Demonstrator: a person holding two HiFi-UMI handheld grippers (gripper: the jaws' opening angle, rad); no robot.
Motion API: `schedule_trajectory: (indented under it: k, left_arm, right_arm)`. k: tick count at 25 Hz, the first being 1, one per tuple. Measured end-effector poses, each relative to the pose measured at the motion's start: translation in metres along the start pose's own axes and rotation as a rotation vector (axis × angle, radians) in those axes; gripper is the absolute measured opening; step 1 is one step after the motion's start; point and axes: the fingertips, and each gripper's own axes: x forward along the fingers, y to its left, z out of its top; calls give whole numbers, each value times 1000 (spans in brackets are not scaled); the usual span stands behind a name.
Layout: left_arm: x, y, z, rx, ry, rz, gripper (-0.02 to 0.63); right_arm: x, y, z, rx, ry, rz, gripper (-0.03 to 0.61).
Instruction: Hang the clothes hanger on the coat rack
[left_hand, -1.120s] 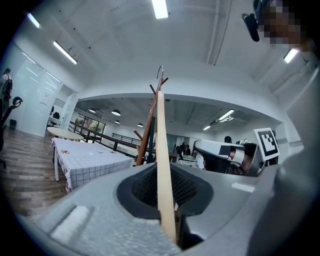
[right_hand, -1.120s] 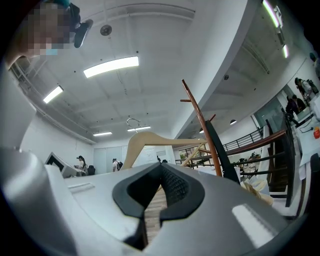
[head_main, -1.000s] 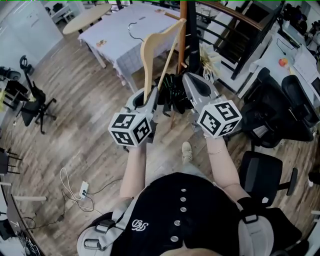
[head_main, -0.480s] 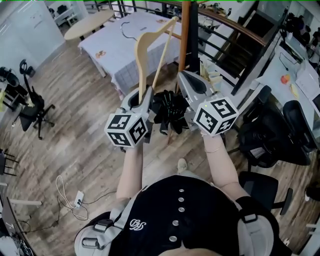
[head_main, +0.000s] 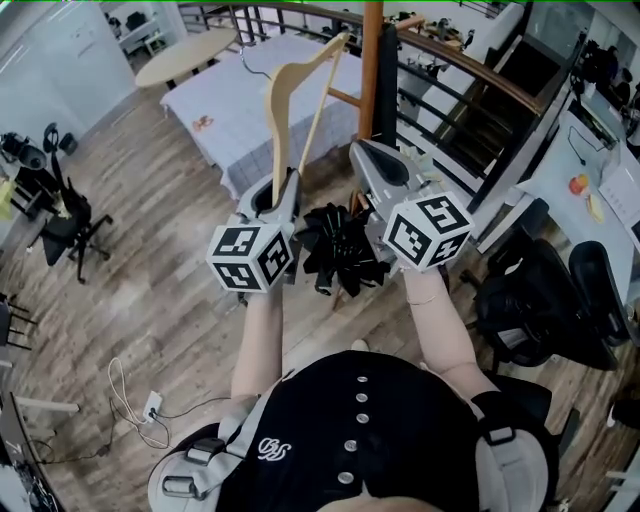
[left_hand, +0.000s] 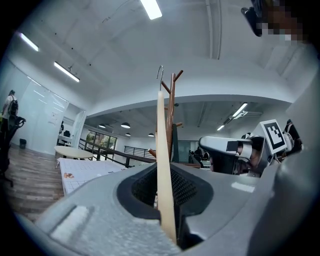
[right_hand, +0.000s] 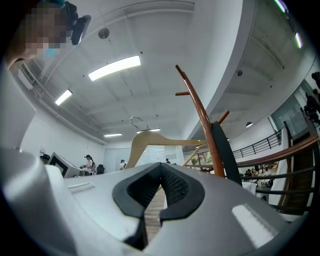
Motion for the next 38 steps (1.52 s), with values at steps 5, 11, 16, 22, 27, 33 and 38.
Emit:
schedule_trajectory:
  k: [5,11,16,22,27,33,38]
  left_arm:
    - [30,1,7,2,-39,-5,34]
    - [61,8,21,46,-68,15,34]
    - [76,13,28,22,-93,18,34]
    - [86,21,30,60,-73,48,34]
    - [94,26,29,74,-43,37,34]
    - [107,34,37,81,-32,5,34]
    - [115,43,48,120,-22,11,34]
  right_arm:
    - [11,-22,5,-9,-11,26,0]
    - [20,-44,10,-21,-26,70,0]
    - [25,-56,11,-11,-39,79,0]
    - [36,-55,-1,-11,-23,98,0]
    - [48,-58,2,-21,-27,90,0]
    - [63,-62,12,-38,-40,71,0]
    - [76,-65,19,-52,-40,60,0]
